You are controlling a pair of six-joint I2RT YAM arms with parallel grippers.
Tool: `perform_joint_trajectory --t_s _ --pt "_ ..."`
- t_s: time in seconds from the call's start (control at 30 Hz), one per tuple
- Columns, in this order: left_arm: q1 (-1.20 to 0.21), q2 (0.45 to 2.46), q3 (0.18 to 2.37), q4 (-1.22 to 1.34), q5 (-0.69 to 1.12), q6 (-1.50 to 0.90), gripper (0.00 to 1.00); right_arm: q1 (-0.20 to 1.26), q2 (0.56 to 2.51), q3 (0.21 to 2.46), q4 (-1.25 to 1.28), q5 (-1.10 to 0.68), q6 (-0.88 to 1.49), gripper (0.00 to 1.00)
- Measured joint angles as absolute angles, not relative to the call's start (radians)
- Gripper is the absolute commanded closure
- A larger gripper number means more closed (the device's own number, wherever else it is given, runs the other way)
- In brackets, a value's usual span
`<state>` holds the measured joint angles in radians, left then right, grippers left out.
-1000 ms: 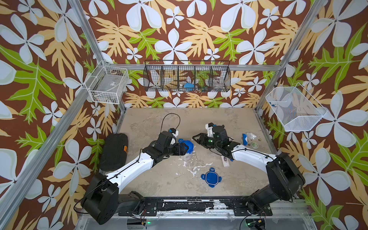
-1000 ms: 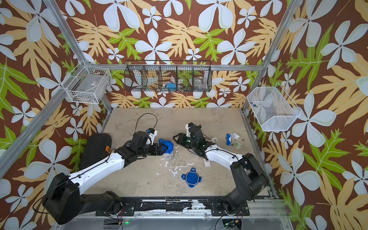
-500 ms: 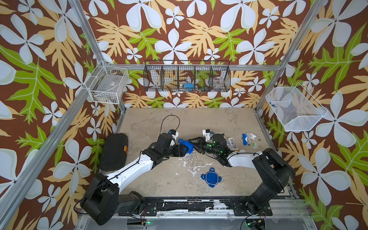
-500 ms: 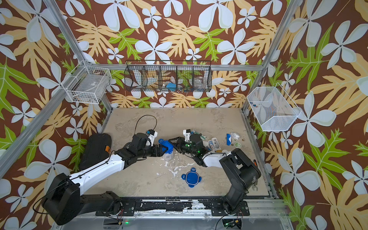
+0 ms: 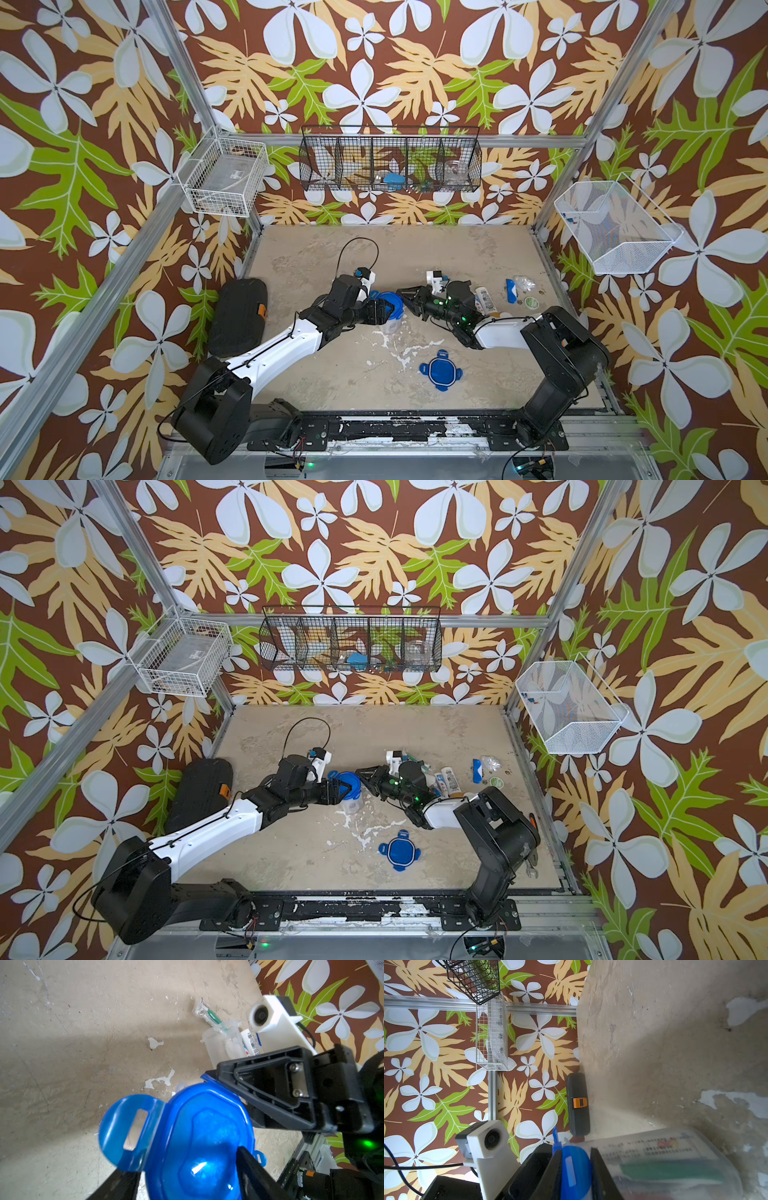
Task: Take out toiletry kits
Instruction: Unfasten the latch on the container, then adjust the container at the center of the board.
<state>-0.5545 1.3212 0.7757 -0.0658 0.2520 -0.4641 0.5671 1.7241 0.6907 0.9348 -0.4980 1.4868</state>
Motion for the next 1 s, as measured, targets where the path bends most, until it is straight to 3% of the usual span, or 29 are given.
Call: perform_joint_trajectory --t_s 0.17,0.27,0.37,0.47,0.57,0.8,1.0 --pt "-0.554 1.33 0.771 -0.042 0.25 -0.454 0.32 0.565 1.724 0.709 0.938 -0.505 1.466 0.93" --pt "-0.554 1.341 0.776 -0.035 0.25 -0.45 0.33 0.562 1.724 0.709 0.938 -0.499 1.461 0.93" --pt "-0.554 1.35 0.787 -0.039 0.249 -0.449 0.31 0.56 1.715 0.722 0.904 -0.496 1.443 0.87" --pt "-0.554 1.357 0.802 -0.056 0.248 -0.448 0.24 0.559 1.675 0.758 0.798 -0.498 1.396 0.7" --pt "-0.556 1.356 0.827 -0.094 0.238 -0.451 0.18 0.559 1.614 0.82 0.657 -0.483 1.304 0.63" --pt "-0.554 1.348 0.93 -0.25 0.207 -0.453 0.11 0.565 1.52 0.951 0.225 -0.328 1.047 0.59" --pt "-0.554 1.356 1.024 -0.262 0.208 -0.473 0.11 0.566 1.514 0.992 -0.065 -0.206 0.9 0.59"
